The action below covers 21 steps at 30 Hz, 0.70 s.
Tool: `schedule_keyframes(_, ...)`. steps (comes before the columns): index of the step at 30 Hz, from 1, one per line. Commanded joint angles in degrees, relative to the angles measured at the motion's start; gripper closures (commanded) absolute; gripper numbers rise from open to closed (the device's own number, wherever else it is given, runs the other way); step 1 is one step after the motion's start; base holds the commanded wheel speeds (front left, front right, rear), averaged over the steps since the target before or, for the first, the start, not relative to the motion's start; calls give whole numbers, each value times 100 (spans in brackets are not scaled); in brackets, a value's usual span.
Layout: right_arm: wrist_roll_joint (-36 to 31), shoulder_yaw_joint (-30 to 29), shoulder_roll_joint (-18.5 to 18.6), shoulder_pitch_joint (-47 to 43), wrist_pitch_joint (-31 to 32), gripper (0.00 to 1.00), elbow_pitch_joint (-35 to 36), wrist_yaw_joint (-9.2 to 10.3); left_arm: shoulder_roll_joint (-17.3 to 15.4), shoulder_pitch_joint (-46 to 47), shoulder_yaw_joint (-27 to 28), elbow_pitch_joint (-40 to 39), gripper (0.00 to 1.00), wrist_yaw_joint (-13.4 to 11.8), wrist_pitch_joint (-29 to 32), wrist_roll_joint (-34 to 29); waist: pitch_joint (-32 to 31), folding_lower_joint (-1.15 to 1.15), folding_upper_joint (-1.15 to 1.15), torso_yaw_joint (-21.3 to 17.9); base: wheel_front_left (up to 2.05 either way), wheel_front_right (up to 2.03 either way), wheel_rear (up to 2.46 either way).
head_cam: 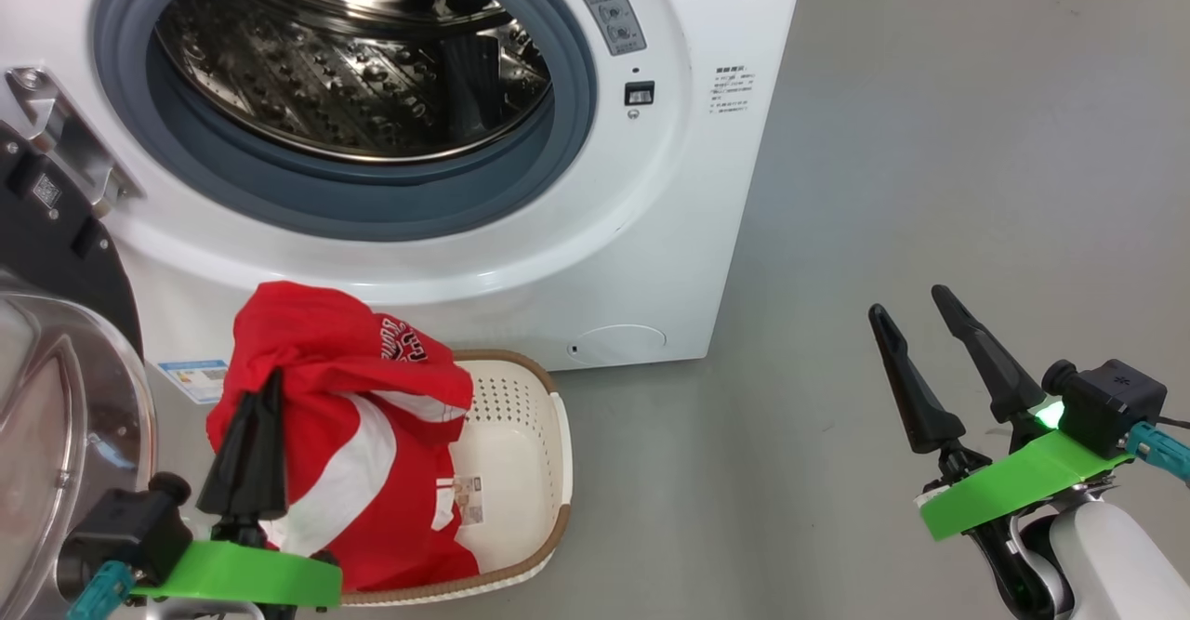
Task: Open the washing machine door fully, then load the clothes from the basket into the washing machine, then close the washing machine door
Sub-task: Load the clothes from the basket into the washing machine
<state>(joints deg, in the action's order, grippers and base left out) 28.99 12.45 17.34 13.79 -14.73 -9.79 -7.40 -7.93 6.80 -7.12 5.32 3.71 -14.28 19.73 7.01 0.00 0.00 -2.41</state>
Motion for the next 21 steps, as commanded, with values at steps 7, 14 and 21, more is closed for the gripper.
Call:
schedule_keyframes(7, 60, 156, 119, -41, -27, 0, 144, -9, -134, 64, 149, -259, 100, -68, 12, -15, -6, 0, 0, -3, 0, 0, 0)
schedule_keyframes(14, 58, 131, 150, -45, -27, 0, 172, -9, -169, 245, 83, -370, 100, -51, 23, -30, 51, 0, 0, 20, 0, 0, 0)
schedule_keyframes(21, 17, 93, 150, 11, -27, 0, 272, -9, -192, 960, -32, -328, 100, -17, 95, -103, 291, 0, 0, 8, 0, 0, 0)
